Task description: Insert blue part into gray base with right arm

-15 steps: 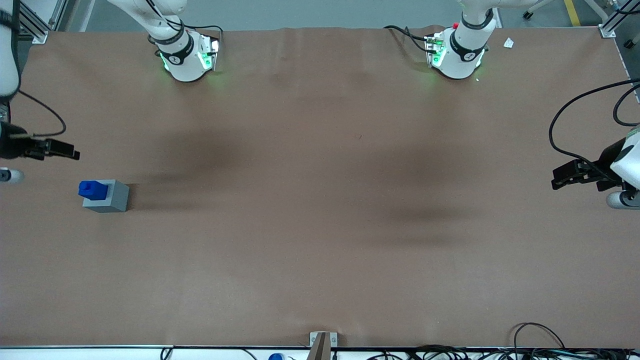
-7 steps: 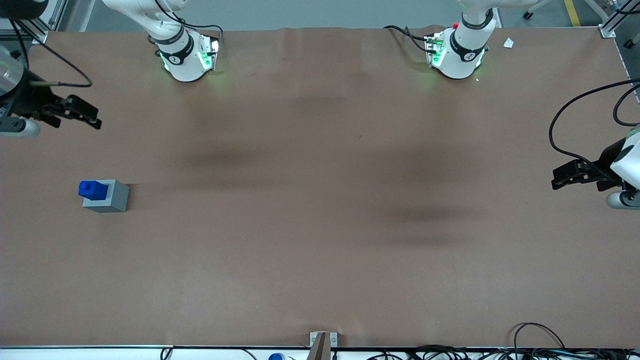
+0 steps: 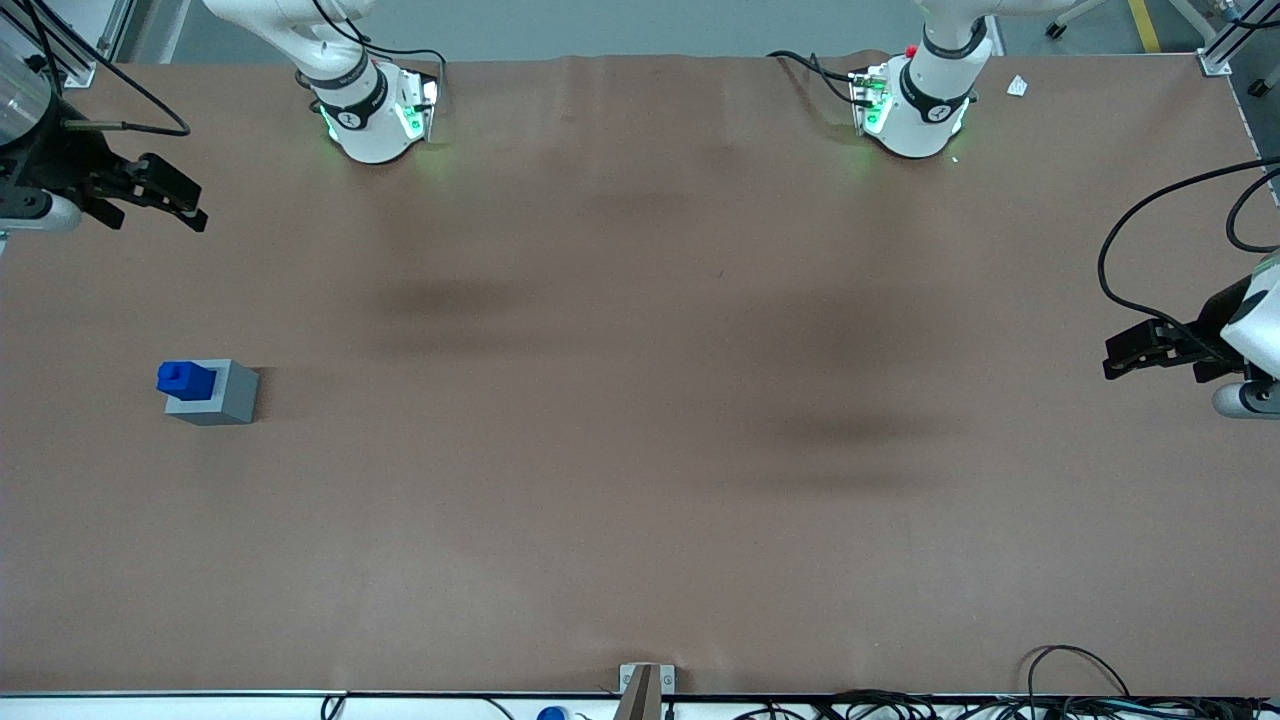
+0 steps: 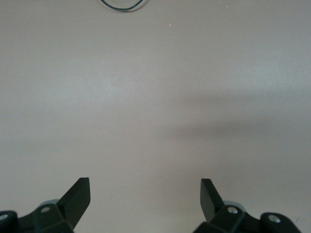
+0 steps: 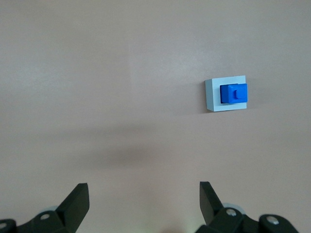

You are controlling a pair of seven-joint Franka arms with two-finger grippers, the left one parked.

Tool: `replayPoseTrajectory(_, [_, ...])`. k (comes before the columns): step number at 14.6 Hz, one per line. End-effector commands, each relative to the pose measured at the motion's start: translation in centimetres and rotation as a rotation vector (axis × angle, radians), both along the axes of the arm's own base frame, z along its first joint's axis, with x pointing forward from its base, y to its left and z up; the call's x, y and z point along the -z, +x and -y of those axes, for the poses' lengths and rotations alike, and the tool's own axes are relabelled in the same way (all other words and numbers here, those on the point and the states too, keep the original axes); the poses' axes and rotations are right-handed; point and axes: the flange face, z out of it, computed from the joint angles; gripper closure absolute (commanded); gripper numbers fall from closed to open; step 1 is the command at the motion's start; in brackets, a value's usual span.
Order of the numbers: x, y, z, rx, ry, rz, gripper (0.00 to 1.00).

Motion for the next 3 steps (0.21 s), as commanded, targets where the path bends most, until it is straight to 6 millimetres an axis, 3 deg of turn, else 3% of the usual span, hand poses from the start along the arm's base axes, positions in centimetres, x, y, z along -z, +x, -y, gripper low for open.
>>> replayPoseTrajectory(1, [-0.23,-0.64,0.27,-0.015,0.011,0.015,0.0])
replayPoseTrajectory(3, [-0.07,-0.39,0.27,-0.048,0.011,0.018,0.0])
